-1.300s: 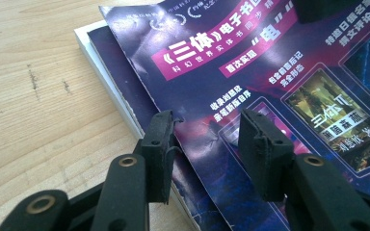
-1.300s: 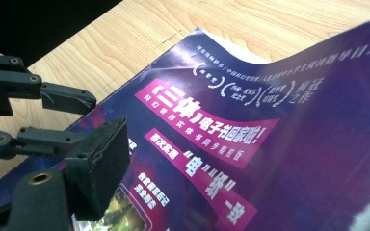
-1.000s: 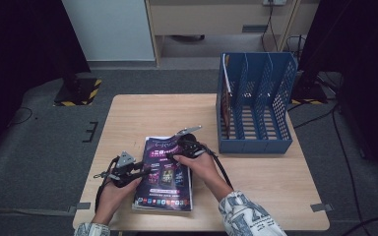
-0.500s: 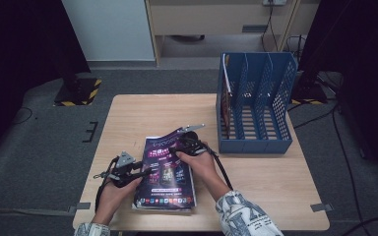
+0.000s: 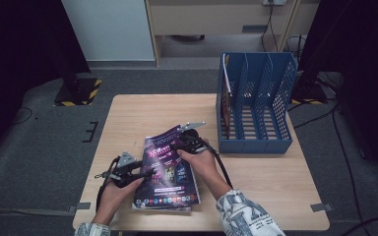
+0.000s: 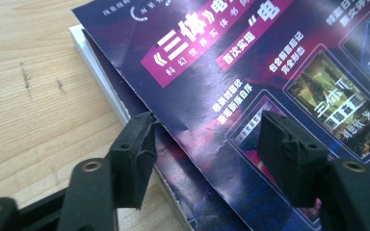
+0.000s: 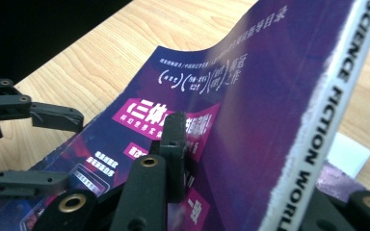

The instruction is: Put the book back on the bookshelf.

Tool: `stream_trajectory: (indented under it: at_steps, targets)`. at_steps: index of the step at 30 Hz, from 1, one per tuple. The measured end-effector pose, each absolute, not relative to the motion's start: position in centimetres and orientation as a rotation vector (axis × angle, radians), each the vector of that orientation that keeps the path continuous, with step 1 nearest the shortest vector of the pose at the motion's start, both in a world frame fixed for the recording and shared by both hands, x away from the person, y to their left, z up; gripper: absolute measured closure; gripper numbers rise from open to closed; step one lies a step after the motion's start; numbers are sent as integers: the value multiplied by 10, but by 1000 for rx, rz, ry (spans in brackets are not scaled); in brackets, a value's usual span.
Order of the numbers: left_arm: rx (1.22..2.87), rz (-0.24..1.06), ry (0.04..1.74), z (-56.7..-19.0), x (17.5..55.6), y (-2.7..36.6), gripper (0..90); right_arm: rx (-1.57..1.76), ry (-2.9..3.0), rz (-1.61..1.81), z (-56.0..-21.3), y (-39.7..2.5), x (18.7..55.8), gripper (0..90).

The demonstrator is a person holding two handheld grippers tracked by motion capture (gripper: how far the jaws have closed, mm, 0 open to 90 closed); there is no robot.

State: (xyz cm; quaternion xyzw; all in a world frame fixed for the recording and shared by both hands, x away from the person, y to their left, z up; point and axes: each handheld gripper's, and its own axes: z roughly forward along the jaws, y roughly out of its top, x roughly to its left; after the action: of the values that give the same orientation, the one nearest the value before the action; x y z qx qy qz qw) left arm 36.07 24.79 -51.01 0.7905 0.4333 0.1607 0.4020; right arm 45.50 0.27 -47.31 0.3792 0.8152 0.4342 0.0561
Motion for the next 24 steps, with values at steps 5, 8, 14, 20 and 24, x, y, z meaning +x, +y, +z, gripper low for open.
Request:
stream_trajectory:
  at_steps: [5, 8, 14, 20, 24]
  targets:
    - [2009, 394, 1083, -510, 361, 247, 317, 1090, 2462, 1322, -463, 2, 452, 758]
    - [2007, 393, 1082, -510, 362, 247, 305, 1072, 2454, 1326, -460, 0, 451, 763]
    - [1988, 373, 1085, -510, 363, 247, 267, 1021, 2409, 1363, -449, -3, 446, 777]
    - [1969, 361, 1082, -509, 364, 249, 239, 961, 2370, 1389, -439, -2, 442, 784]
    - [1960, 345, 1077, -509, 364, 248, 226, 948, 2359, 1405, -435, -2, 440, 786]
